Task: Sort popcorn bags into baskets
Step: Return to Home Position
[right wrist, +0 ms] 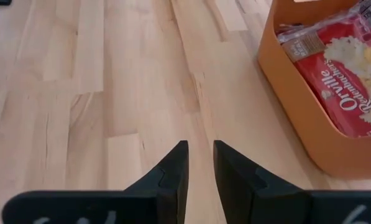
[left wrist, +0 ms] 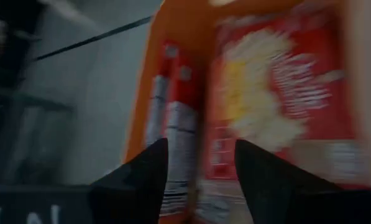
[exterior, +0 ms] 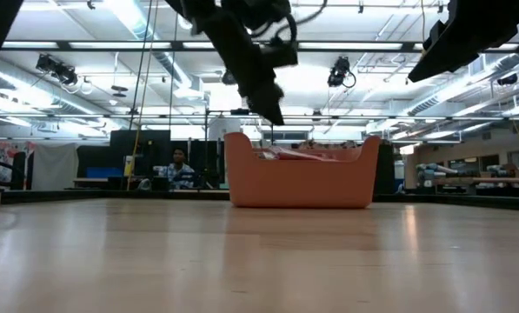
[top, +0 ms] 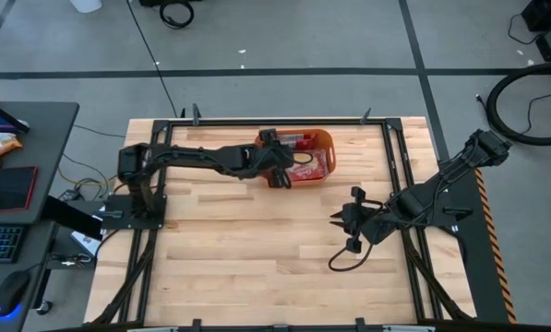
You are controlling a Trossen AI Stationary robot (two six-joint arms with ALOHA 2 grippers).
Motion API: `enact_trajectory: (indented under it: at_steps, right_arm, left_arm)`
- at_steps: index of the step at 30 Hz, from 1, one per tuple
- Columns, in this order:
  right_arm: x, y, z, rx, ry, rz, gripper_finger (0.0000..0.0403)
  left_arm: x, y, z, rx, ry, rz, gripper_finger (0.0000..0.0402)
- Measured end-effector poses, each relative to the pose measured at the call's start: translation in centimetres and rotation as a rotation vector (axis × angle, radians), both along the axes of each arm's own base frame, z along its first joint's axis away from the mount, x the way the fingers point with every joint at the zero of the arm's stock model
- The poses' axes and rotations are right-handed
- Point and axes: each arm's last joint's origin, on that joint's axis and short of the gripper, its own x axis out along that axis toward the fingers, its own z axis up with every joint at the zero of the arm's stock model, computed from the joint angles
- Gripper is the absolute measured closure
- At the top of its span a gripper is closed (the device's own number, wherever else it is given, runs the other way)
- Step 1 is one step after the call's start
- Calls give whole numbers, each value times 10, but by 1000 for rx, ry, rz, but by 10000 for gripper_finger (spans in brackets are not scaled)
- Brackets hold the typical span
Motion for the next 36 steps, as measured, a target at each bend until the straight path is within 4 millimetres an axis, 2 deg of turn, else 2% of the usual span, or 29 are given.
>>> enact_trajectory:
  at_steps: [3,8,14,16,21,23,28,30,36]
  right_arm:
    - [-3,0,-2,3,20,-13,323]
    - [-12,-2,-18,-45,-21,-110,324]
    - [-23,-10,-31,-13,-58,-140,335]
    - [-25,-12,-31,7,-83,-121,343]
    - [-37,-19,-30,8,-134,-80,369]
    - [-43,-23,-27,6,-153,-64,379]
    - [-57,-32,-18,34,-239,-18,394]
    - [-62,-37,-17,35,-280,-36,395]
    - [-72,-50,-23,71,-379,-97,394]
  left_arm:
    - [-10,-10,15,-122,-29,-64,211]
    - [-22,-31,36,-229,-69,-159,235]
    - [-22,-57,41,-233,-68,-253,262]
    - [-20,-63,35,-245,-118,-282,267]
    - [-29,-79,-7,-241,-165,-342,273]
    - [-39,-81,-13,-218,-147,-322,274]
    - [-69,-76,-8,-257,-229,-288,274]
    - [-81,-74,-2,-270,-311,-291,274]
    - [-130,-66,-2,-321,-503,-271,274]
